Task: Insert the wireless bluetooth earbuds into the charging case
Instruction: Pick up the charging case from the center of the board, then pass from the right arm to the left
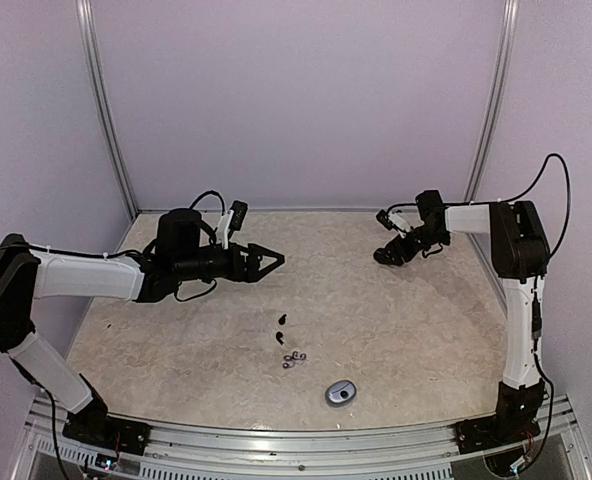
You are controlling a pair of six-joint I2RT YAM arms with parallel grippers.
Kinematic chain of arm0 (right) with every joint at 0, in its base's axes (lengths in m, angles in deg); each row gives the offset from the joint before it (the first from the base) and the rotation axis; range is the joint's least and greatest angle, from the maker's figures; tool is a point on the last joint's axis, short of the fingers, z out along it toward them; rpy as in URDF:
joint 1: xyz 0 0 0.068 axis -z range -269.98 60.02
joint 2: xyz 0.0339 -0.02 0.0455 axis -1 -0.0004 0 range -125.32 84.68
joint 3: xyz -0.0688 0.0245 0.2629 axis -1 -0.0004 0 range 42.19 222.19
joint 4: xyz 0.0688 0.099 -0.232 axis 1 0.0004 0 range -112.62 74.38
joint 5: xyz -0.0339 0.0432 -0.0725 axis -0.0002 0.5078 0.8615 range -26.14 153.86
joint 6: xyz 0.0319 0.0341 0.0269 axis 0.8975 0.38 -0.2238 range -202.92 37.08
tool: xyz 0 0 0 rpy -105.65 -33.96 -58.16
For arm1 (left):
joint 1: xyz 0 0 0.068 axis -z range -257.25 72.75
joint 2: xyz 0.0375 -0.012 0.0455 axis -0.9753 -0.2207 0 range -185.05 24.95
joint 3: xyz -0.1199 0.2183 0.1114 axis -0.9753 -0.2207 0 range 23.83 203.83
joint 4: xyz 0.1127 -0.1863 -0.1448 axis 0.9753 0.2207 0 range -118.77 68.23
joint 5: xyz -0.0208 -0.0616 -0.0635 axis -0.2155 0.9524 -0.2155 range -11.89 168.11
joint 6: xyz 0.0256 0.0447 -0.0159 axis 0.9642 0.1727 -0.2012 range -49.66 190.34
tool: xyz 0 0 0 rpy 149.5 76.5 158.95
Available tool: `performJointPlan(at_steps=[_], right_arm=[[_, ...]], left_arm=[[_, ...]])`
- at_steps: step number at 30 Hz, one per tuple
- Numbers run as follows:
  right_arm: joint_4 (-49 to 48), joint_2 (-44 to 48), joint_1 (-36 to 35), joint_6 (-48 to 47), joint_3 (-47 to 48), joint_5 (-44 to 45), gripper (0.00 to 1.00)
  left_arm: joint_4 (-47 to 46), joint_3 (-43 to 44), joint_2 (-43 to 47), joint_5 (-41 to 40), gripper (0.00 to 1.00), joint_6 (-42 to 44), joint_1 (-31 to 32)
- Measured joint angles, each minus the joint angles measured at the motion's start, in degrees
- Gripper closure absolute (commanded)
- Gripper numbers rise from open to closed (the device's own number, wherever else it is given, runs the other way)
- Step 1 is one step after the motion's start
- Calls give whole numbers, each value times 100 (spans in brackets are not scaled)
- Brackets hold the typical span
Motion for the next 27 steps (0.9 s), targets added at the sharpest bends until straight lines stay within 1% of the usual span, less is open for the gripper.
performJointPlan(at_steps=[3,7,11,15,19,25,27], right_arm=[[-39,0,-42,-17,-28,155,47],[-96,0,-87,4,-46,337,57],[-188,50,-120,81,-140,350,60],[-94,245,-273,249,-361,269,62],[20,546,-684,595,-590,-114,65],[-79,1582,-1624,1469,-1613,-1121,65],[-70,1869,-1893,1674,-1838,-1342,66]], left_arm=[[-2,-13,0,-90,1,-2,-26],[-94,-232,76,-444,1,4,-37],[-144,-599,437,-874,1,72,-37],[-400,-940,898,-1141,1,328,-24],[-761,-1327,1257,-1515,1,1060,205],[-763,-1362,1298,-1711,1,2258,557],[-734,-1381,1333,-1709,4,2743,732]])
